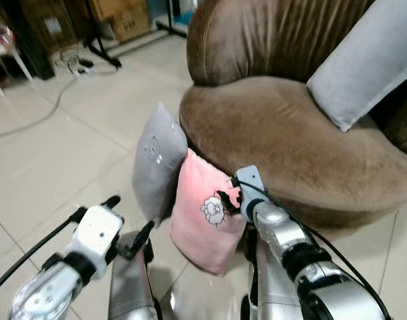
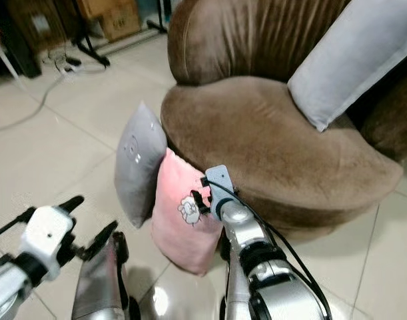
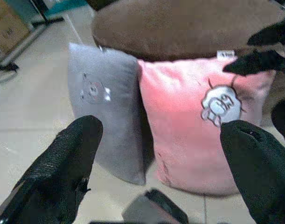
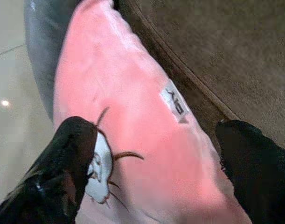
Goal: Move the pillow to the sofa from floor
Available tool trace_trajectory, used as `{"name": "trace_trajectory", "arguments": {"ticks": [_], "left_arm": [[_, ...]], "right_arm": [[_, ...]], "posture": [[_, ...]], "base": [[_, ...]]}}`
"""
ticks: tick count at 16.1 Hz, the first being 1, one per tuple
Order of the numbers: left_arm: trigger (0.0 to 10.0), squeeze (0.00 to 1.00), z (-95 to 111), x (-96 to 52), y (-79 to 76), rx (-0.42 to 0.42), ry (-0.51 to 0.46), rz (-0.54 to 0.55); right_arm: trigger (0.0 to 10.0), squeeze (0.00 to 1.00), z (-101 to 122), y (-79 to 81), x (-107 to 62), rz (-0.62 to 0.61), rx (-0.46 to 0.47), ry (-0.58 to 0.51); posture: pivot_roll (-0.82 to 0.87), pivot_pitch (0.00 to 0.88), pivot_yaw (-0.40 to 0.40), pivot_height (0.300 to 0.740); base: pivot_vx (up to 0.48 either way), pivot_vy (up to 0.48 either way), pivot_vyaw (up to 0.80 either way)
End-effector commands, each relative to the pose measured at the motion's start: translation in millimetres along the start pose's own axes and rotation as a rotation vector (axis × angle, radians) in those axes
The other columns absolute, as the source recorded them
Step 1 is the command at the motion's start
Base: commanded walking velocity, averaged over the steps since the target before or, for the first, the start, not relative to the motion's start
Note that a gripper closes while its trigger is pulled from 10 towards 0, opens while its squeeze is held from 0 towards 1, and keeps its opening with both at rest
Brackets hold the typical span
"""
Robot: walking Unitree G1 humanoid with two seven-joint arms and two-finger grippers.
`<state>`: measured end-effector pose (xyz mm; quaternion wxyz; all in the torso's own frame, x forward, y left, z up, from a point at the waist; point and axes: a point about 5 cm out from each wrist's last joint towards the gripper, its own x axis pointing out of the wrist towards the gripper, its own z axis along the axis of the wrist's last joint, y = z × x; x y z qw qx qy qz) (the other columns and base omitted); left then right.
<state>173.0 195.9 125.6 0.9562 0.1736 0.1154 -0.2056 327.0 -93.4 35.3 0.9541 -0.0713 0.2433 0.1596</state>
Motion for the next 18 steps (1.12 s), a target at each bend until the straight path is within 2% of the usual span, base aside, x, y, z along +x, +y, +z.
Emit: {"name": "trace_trajectory", "arguments": {"ticks": [1, 2, 3, 4, 6, 8, 9, 10, 11, 15, 18], "left_arm": [[10.0, 0.00, 5.3, -11.5, -0.9, 0.005, 0.006, -0.002], [10.0, 0.00, 6.8, -16.2, -1.3, 0.004, 0.009, 0.000], [10.0, 0.00, 8.6, -24.8, -0.3, 0.007, 0.021, 0.007], [10.0, 0.00, 9.2, -30.1, 0.8, 0.010, 0.033, 0.014], [10.0, 0.00, 13.2, -49.6, -0.2, 0.009, 0.073, 0.012], [10.0, 0.00, 13.6, -54.7, -1.7, 0.004, 0.087, -0.004], [10.0, 0.00, 14.0, -58.7, -2.3, -0.006, 0.097, -0.034], [10.0, 0.00, 13.9, -59.5, -2.5, -0.009, 0.099, -0.043], [10.0, 0.00, 14.1, -61.5, -2.6, -0.009, 0.110, -0.063], [10.0, 0.00, 15.4, -65.6, -1.4, -0.010, 0.126, -0.070], [10.0, 0.00, 17.6, -65.4, -2.3, -0.013, 0.123, -0.083]], "right_arm": [[10.0, 1.00, 0.0, -1.9, 0.8, -0.036, -0.018, 0.000], [10.0, 1.00, 0.6, -2.3, 1.3, -0.048, -0.016, -0.004], [10.0, 0.00, 2.2, -3.7, 2.5, -0.075, -0.002, -0.010], [10.0, 0.00, 2.2, -4.1, 3.2, -0.089, 0.008, -0.005], [10.0, 0.00, -3.1, 1.8, 5.0, -0.085, -0.017, 0.052], [10.0, 0.00, -5.1, 6.1, 5.5, -0.068, -0.002, 0.070], [3.8, 0.00, -6.9, 10.0, 5.9, -0.068, 0.013, 0.081], [3.8, 0.00, -7.3, 10.9, 5.9, -0.068, 0.012, 0.083], [0.2, 0.00, -7.1, 13.2, 6.4, -0.069, 0.010, 0.082], [0.0, 0.00, -4.9, 21.8, 7.5, -0.050, 0.023, 0.068], [0.0, 0.00, -4.1, 22.6, 7.7, -0.051, 0.028, 0.063]], "posture": [[-0.02, 0.175, -0.012, 0.477], [-0.01, 0.176, -0.016, 0.477], [0.01, 0.177, -0.018, 0.477], [0.02, 0.182, -0.020, 0.477], [0.05, 0.205, -0.016, 0.477], [0.05, 0.211, -0.015, 0.477], [0.06, 0.218, -0.009, 0.477], [0.06, 0.219, -0.008, 0.477], [0.06, 0.219, -0.007, 0.477], [0.06, 0.212, -0.001, 0.477], [0.06, 0.211, 0.000, 0.477]], "base": [[0.000, 0.000, 0.00], [0.000, 0.000, 0.00], [0.000, 0.000, 0.00], [0.000, 0.000, 0.00], [0.000, 0.000, 0.00], [0.000, 0.000, 0.00], [0.000, 0.000, 0.00], [0.000, 0.000, 0.00], [0.000, 0.000, 0.00], [0.000, 0.000, 0.00], [0.000, 0.000, 0.00]]}}
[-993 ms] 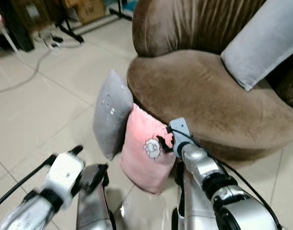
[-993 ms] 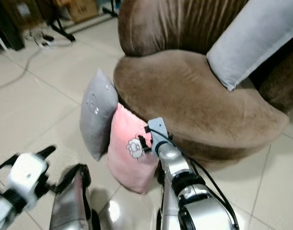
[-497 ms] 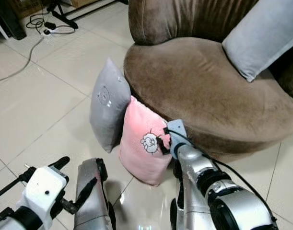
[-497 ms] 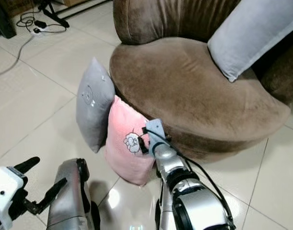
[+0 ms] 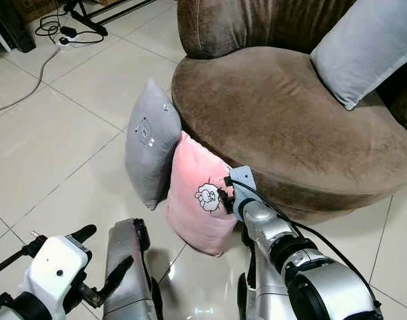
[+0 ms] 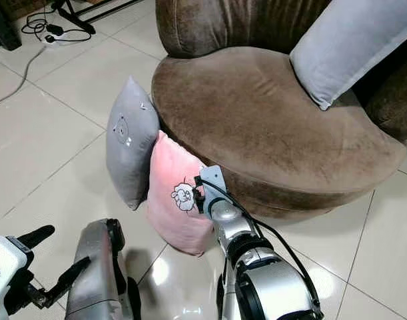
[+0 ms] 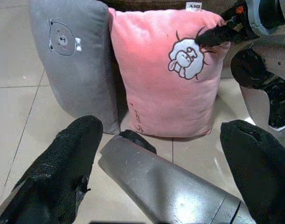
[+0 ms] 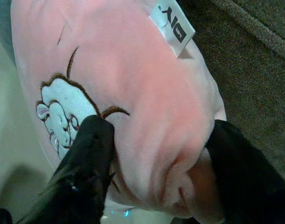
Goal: Move the pillow to the sofa from floor
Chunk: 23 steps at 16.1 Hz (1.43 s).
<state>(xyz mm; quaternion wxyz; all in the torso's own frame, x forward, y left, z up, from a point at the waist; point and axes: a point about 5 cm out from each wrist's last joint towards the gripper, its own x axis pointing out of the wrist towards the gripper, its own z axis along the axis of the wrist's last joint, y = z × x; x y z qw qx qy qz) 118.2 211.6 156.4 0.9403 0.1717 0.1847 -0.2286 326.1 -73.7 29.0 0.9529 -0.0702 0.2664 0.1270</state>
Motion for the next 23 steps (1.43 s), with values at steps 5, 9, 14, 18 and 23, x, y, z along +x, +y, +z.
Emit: {"name": "trace_trajectory", "arguments": {"ticks": [5, 9, 14, 18, 23], "left_arm": [[10.0, 0.00, 1.6, -4.1, -6.4, -0.009, 0.011, -0.039], [10.0, 0.00, 1.3, -2.8, -5.9, -0.011, 0.011, -0.041], [10.0, 0.00, -2.5, -4.5, -14.1, -0.055, 0.025, -0.114], [10.0, 0.00, -3.9, -6.4, -20.4, -0.086, 0.025, -0.171], [10.0, 0.00, -12.1, 1.2, -22.8, -0.094, 0.030, -0.166]], "right_arm": [[0.0, 0.00, -4.3, 2.5, -0.3, 0.012, 0.002, 0.016], [0.0, 0.00, -4.9, 2.8, -0.4, 0.015, 0.001, 0.015], [0.0, 0.00, -5.6, 1.8, -0.7, 0.016, -0.009, 0.008], [0.0, 0.00, -4.6, 0.3, -0.6, 0.023, -0.010, 0.004], [0.0, 0.00, -4.6, 0.1, -0.7, 0.041, 0.039, -0.002]], "posture": [[0.06, 0.208, -0.005, 0.477], [0.06, 0.207, -0.004, 0.477], [0.05, 0.203, -0.008, 0.477], [0.05, 0.173, -0.018, 0.477], [0.04, 0.109, -0.034, 0.477]], "base": [[0.000, 0.000, 0.00], [0.000, 0.000, 0.00], [0.000, 0.000, 0.00], [0.000, 0.000, 0.00], [0.000, 0.000, 0.00]]}}
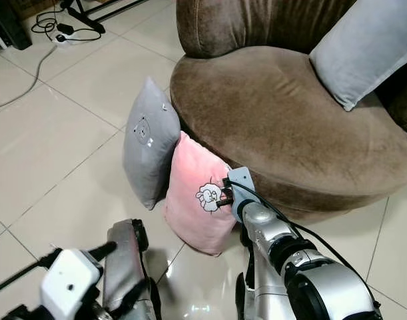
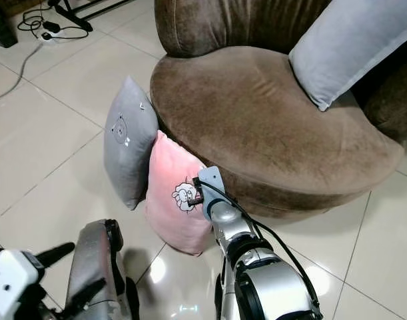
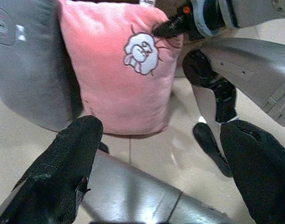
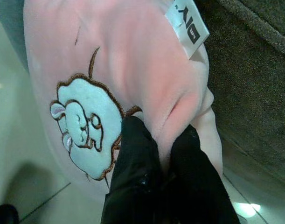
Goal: Move the pillow to the sofa from floor
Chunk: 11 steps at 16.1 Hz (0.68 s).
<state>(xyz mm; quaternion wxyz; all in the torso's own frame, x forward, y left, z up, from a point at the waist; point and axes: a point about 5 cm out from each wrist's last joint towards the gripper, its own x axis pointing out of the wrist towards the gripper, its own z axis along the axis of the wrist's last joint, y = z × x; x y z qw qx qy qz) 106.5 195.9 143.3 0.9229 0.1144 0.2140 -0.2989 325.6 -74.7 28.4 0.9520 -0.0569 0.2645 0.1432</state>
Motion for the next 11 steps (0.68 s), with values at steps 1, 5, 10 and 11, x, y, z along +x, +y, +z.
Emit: {"name": "trace_trajectory", "arguments": {"ticks": [1, 5, 10, 11], "left_arm": [[10.0, 0.00, -5.3, 0.4, -2.0, -0.012, 0.019, -0.001], [10.0, 0.00, -8.6, 8.6, 9.4, 0.011, 0.006, 0.049], [10.0, 0.00, 10.2, 33.6, 53.8, 0.041, -0.145, 0.293], [10.0, 0.00, 14.6, 42.0, 58.1, 0.047, -0.175, 0.318]], "right_arm": [[0.0, 0.00, -4.3, 2.4, -0.6, 0.018, 0.035, 0.004], [0.0, 0.00, 1.4, 19.0, -3.5, 0.237, 0.073, -0.084], [0.0, 0.00, 46.8, -3.9, -21.2, 0.394, 0.143, -0.342], [0.0, 0.00, 57.3, -15.1, -29.0, 0.388, 0.137, -0.393]], "posture": [[0.04, 0.102, -0.035, 0.477], [0.02, 0.000, -0.036, 0.477], [0.00, 0.000, -0.015, 0.477], [-0.01, 0.000, -0.011, 0.477]], "base": [[0.000, 0.000, 0.00], [0.000, 0.000, 0.00], [0.000, 0.000, 0.00], [0.000, 0.000, 0.00]]}}
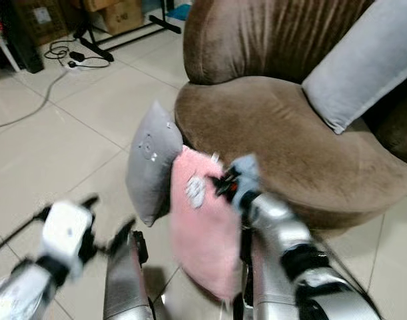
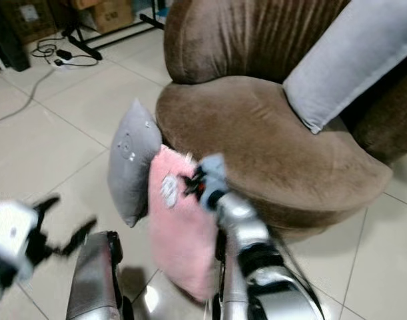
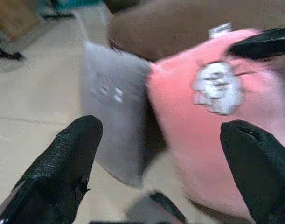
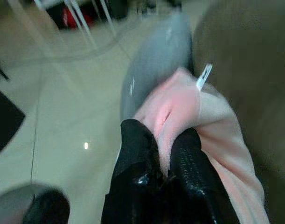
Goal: Move the pillow to the sofa from floor
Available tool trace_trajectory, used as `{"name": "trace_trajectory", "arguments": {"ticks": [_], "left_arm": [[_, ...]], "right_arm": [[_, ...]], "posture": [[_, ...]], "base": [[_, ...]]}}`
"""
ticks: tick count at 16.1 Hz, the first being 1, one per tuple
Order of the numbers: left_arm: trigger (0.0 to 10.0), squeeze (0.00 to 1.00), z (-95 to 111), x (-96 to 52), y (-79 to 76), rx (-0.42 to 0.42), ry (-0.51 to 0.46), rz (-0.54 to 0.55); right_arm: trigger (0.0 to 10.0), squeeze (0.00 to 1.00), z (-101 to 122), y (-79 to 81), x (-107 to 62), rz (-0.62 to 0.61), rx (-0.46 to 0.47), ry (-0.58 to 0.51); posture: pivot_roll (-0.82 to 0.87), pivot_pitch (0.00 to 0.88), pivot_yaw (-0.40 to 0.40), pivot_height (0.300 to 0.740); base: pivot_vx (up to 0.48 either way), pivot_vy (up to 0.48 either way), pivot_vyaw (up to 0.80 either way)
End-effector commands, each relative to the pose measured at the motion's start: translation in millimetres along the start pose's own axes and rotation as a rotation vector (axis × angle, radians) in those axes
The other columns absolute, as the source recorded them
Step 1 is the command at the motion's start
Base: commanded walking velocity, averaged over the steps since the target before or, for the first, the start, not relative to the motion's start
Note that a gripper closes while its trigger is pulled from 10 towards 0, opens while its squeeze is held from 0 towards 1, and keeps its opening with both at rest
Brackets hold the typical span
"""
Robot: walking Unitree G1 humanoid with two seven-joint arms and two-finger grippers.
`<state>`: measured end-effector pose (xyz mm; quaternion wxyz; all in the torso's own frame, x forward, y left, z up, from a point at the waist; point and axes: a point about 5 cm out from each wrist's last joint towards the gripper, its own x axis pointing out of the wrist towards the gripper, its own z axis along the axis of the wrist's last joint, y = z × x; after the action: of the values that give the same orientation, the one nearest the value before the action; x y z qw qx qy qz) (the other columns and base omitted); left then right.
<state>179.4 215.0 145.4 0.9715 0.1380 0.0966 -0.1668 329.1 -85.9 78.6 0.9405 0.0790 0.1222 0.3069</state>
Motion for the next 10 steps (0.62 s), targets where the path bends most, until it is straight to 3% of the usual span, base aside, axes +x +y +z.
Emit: {"name": "trace_trajectory", "arguments": {"ticks": [1, 3, 6, 8, 9, 10], "left_arm": [[10.0, 0.00, 0.3, 7.0, 0.8, 0.009, -0.013, 0.045], [10.0, 0.00, 11.0, 21.2, 3.7, 0.004, -0.067, 0.107], [10.0, 0.00, 29.5, 31.4, 8.8, 0.027, -0.140, 0.153], [10.0, 0.00, 42.8, 37.2, 14.5, 0.026, -0.190, 0.207], [10.0, 0.00, 46.2, 40.2, 15.4, 0.029, -0.198, 0.217], [10.0, 0.00, 52.8, 45.3, 15.5, 0.028, -0.224, 0.224]], "right_arm": [[0.0, 0.00, 31.3, -4.6, -7.5, 0.012, 0.004, -0.127], [0.0, 0.00, 59.6, -11.1, -25.5, -0.014, 0.008, -0.233], [0.0, 0.00, 126.1, -22.3, -69.5, -0.115, 0.069, -0.496], [0.0, 0.00, 170.3, -24.0, -90.0, -0.190, 0.016, -0.613], [2.4, 0.00, 181.0, -24.6, -93.7, -0.230, -0.010, -0.638], [10.0, 0.00, 192.2, -23.0, -95.5, -0.278, -0.052, -0.642]], "posture": [[-0.02, 0.000, -0.007, 0.477], [-0.03, 0.000, 0.003, 0.477], [-0.04, 0.000, 0.008, 0.477], [-0.07, 0.000, 0.011, 0.477], [-0.07, 0.000, 0.010, 0.477], [-0.07, 0.000, 0.010, 0.477]], "base": [[0.000, 0.000, 0.00], [0.000, 0.000, 0.00], [0.000, 0.000, 0.00], [0.000, 0.000, 0.00], [0.000, 0.000, 0.00], [0.000, 0.000, 0.00]]}}
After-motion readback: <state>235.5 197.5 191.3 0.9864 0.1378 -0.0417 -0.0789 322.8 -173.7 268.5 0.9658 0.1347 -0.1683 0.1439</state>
